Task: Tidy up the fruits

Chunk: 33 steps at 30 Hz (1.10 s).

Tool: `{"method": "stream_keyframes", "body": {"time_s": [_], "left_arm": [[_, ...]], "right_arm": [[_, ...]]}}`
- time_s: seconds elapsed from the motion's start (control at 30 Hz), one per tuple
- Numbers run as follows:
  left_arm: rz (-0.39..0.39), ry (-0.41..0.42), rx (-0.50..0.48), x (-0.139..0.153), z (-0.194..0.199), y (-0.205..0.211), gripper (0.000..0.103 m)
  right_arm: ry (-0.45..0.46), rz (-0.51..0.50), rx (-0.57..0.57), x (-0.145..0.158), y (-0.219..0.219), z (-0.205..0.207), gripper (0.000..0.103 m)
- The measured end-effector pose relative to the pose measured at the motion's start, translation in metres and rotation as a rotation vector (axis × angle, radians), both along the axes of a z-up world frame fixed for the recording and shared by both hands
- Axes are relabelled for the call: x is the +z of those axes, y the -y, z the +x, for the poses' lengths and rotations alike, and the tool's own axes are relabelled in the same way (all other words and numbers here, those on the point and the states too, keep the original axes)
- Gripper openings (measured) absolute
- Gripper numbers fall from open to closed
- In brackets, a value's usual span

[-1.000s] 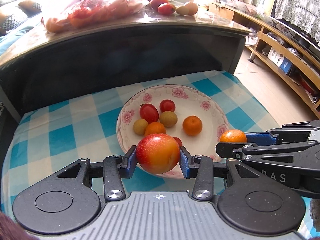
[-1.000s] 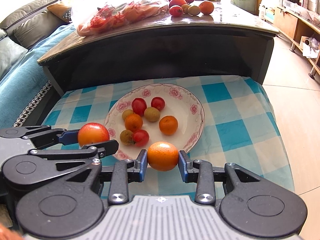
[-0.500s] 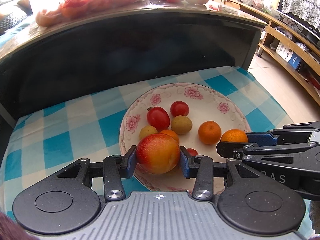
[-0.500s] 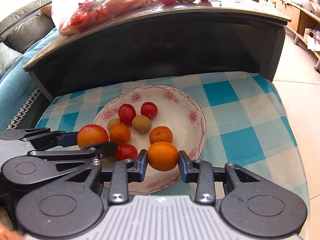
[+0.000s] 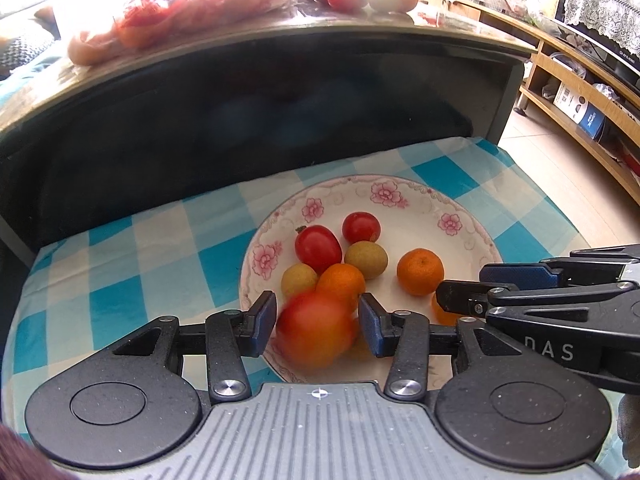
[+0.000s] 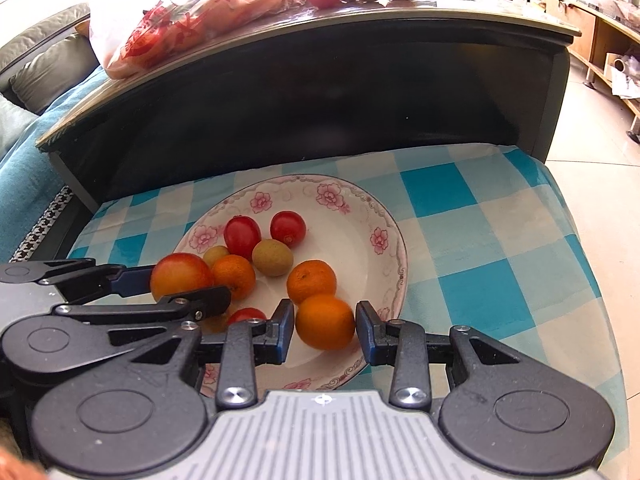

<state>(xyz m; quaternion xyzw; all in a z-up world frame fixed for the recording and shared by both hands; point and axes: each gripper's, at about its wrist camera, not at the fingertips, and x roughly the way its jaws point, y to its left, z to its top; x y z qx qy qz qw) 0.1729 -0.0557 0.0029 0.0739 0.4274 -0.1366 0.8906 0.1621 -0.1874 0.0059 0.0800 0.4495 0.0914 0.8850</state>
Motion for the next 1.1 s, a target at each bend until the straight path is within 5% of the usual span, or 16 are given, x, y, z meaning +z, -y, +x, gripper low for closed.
{"method": "stream_keyframes", "body": {"time_s": [0.57, 1.1], "left_arm": [[0.016, 0.043, 0.084, 0.02, -0.049, -0.019, 0.087], [0.049, 0.102, 0.151, 0.028, -0.128, -0.03, 0.103]], "right_arm": [[0.029, -0.014, -0.04, 0.021, 0.0, -0.041, 0.048], [0.003, -0.029, -0.047, 0.029, -0.009, -0.123, 0.052]]}}
